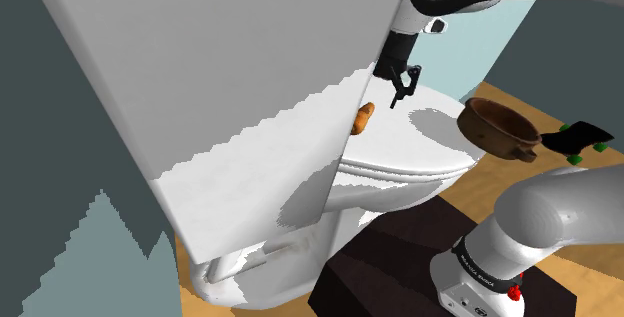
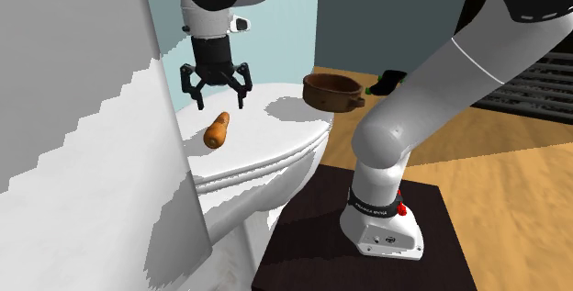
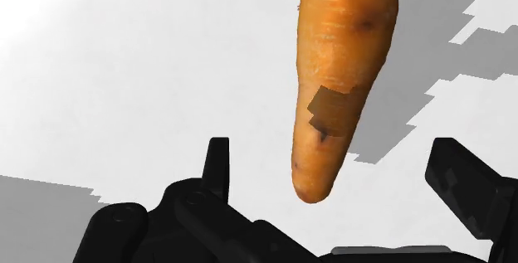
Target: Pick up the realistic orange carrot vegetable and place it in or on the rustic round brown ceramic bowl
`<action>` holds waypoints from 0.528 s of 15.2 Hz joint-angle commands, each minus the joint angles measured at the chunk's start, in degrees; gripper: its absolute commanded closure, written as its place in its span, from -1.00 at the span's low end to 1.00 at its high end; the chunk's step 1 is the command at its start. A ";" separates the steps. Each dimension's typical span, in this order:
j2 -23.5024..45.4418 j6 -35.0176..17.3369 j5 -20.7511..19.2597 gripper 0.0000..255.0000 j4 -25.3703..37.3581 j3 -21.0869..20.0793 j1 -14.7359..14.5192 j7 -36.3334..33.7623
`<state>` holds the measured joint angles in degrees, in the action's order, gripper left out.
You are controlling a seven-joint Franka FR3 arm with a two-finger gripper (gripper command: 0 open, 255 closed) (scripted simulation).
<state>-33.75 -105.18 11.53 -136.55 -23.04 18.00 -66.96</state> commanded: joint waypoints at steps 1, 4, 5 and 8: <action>0.89 -2.15 0.14 -1.00 -0.58 -1.16 0.82 -2.88; 1.29 -4.55 0.38 -1.00 -2.59 -1.58 0.75 -2.86; 1.45 -5.36 0.46 -1.00 -3.24 -1.73 0.73 -2.86; 1.74 -6.65 0.57 -1.00 -4.25 -1.98 0.71 -2.86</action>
<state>-32.05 -111.47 12.08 -140.49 -25.01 18.70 -69.87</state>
